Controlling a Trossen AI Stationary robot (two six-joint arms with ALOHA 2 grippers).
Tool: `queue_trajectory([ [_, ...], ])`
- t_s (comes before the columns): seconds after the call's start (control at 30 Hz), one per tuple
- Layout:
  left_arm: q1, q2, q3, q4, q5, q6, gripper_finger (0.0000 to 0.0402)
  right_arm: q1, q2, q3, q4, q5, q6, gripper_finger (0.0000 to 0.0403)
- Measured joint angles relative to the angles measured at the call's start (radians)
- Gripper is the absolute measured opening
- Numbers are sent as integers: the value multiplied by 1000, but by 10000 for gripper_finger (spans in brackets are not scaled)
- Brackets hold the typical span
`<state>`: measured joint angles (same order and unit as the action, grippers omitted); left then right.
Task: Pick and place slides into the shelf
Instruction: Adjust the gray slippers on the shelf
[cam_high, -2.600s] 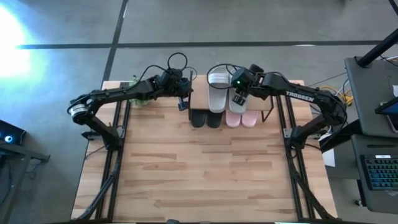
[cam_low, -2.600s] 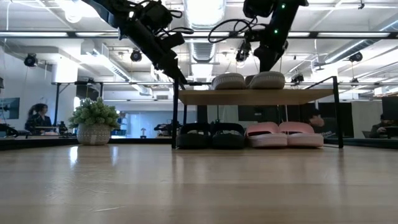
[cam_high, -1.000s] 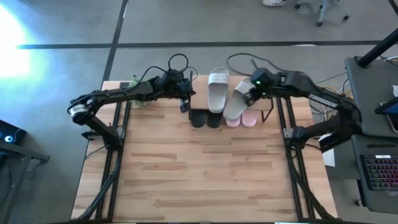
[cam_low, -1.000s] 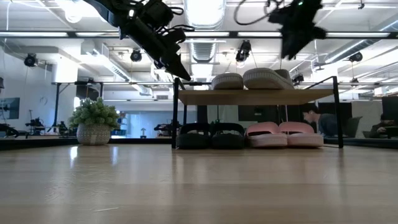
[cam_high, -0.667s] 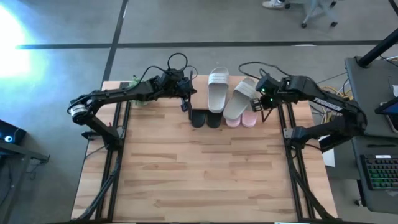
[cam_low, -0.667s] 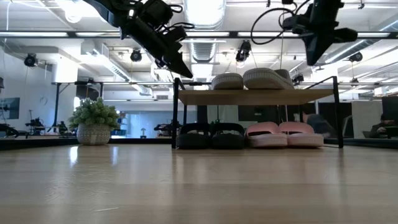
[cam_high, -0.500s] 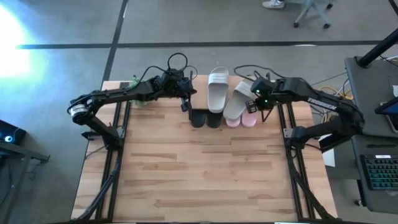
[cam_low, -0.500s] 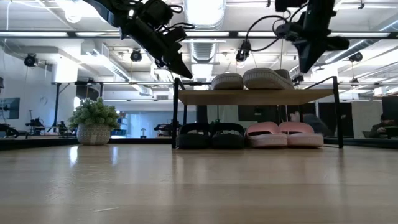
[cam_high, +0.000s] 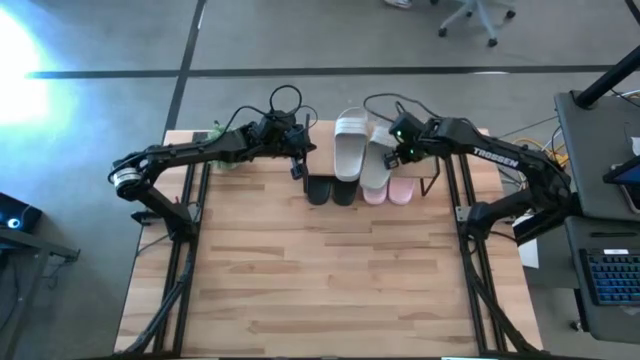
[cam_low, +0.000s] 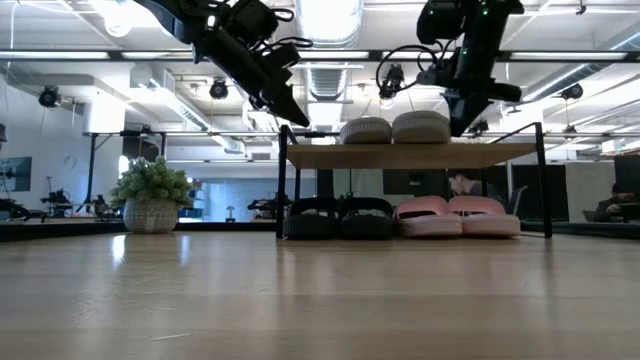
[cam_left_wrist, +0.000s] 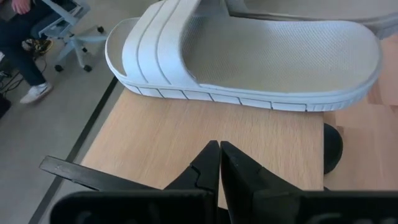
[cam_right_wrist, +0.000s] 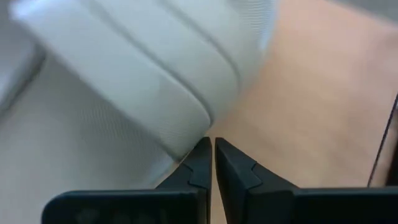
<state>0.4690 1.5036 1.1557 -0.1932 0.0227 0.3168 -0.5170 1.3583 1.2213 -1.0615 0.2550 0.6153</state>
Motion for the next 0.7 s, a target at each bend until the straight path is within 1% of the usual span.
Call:
queue_trajectory([
  [0.17,0,0,0,-1,0,0,0,-67,0,1,89,1,-34,13],
  [0.3,0,0,0,-4,0,0,0,-103,-2,2,80,10,-60,13],
  [0.4,0,0,0,-5,0,0,0,-103,-16,2,28,5,-62,13],
  [0.53,0,0,0,-5,0,0,0,-69,-62,2,-74,-71,1,13],
  [0.7,0,8,0,2,0,1,0,23,-119,2,-102,-254,132,13],
])
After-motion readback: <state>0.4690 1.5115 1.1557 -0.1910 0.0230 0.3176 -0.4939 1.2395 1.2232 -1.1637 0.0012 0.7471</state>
